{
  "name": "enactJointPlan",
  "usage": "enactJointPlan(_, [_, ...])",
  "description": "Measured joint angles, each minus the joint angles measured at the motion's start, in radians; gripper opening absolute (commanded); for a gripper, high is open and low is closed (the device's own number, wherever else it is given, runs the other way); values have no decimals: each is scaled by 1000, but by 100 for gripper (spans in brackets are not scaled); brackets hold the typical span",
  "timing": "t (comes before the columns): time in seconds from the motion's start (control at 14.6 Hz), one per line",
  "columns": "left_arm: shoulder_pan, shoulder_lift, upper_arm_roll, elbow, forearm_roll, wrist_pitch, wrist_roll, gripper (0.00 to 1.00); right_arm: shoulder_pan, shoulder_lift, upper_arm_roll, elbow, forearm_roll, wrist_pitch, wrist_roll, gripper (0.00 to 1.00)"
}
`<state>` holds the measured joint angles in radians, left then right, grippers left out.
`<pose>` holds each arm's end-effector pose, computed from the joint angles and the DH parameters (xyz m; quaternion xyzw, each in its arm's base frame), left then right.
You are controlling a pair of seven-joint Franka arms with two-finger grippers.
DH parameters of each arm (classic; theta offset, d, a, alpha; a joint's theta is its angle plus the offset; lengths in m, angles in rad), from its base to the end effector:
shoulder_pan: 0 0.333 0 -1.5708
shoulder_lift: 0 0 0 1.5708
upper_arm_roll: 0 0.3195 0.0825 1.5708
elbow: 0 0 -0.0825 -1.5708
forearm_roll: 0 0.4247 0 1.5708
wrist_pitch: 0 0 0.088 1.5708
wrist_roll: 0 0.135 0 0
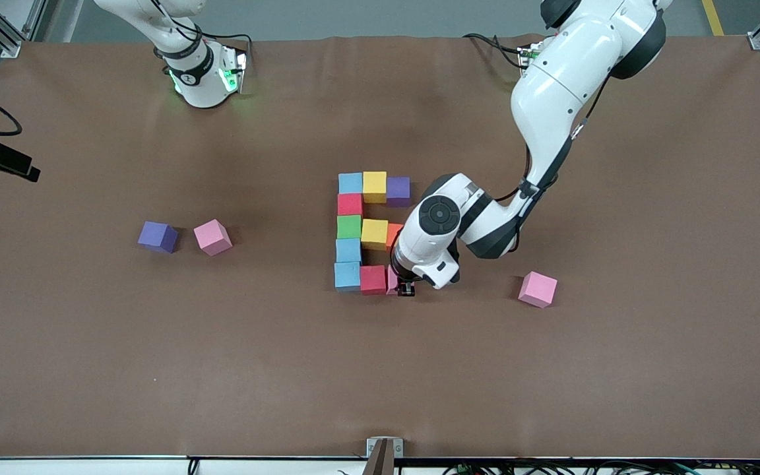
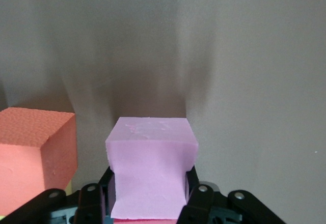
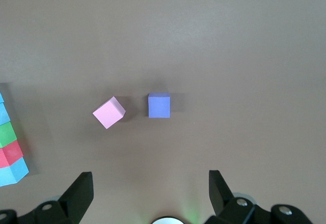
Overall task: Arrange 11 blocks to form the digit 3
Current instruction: 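Lower the light pink cube beside the pink-red cube with the left gripper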
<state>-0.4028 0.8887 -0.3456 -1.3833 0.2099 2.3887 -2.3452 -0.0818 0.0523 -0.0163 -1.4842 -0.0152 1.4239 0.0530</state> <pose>0.6142 -0.4934 0.1641 0.6943 0.7129 -0.0481 0.0861 0.5899 -0.0601 0.6008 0.9955 -0.0761 -0.0564 0.0067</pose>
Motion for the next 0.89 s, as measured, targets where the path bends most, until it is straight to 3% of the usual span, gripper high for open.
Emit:
enactJointPlan(0.55, [-6, 2, 3, 1, 0, 5, 0, 20, 0, 0, -1, -4, 0, 18, 0, 100])
enactJointPlan(0.76, [-7, 4, 3, 2, 0, 6, 0, 27, 0, 0, -2, -4, 0, 5, 0, 100])
enactJointPlan(0.82, [-7, 4, 3, 2, 0, 7, 0, 40, 0, 0, -2, -4, 0, 1, 0, 100])
enactJointPlan(0.89, [-7, 4, 3, 2, 0, 7, 0, 72, 0, 0, -2, -4, 0, -3, 0, 100])
